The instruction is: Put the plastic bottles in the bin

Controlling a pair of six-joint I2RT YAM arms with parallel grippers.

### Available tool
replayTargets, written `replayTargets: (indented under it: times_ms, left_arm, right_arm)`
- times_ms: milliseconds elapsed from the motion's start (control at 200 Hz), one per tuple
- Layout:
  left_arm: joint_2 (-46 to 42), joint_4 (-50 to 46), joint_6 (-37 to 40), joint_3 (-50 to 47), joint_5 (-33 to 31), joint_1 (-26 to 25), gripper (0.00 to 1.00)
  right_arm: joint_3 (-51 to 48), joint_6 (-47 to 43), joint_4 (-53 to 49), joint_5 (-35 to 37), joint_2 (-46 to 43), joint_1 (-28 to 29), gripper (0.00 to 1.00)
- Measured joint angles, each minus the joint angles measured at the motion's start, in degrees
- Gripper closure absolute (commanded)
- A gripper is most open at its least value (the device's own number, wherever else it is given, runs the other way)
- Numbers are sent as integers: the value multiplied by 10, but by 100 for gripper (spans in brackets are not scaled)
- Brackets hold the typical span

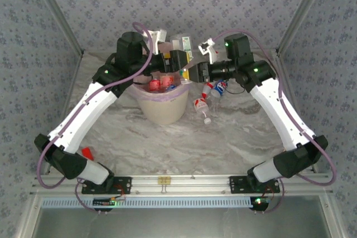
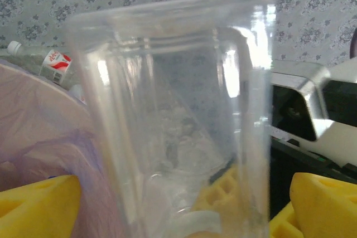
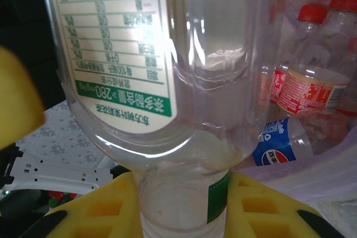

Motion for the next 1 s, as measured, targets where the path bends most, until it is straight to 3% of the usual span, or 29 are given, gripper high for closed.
replayTargets:
  times_ms: [240, 390, 500, 595, 645, 875, 1000]
  left_arm:
    - [0, 0, 1, 0, -4, 0, 37]
    - [0, 1, 0, 0, -7, 0, 45]
    - [0, 0, 0, 0, -14, 0, 50]
    - [0, 0, 2, 0, -19, 1, 51]
    - [0, -4, 7, 2, -21, 3, 52]
    - [8, -70, 55, 55, -57, 27, 58]
    - [24, -151, 110, 110, -125, 39, 65]
  right_arm:
    - [2, 3, 3, -2, 7, 7, 83]
    - [4, 4, 7, -2, 8, 7, 82]
    - [4, 4, 11, -5, 13, 7, 64]
    - [6, 5, 15, -7, 18, 7, 30]
    - [7, 5, 15, -3, 20, 6, 19]
    - [19, -16, -11, 45, 18, -31, 13]
    - [-10, -23, -14, 66, -10, -78, 13]
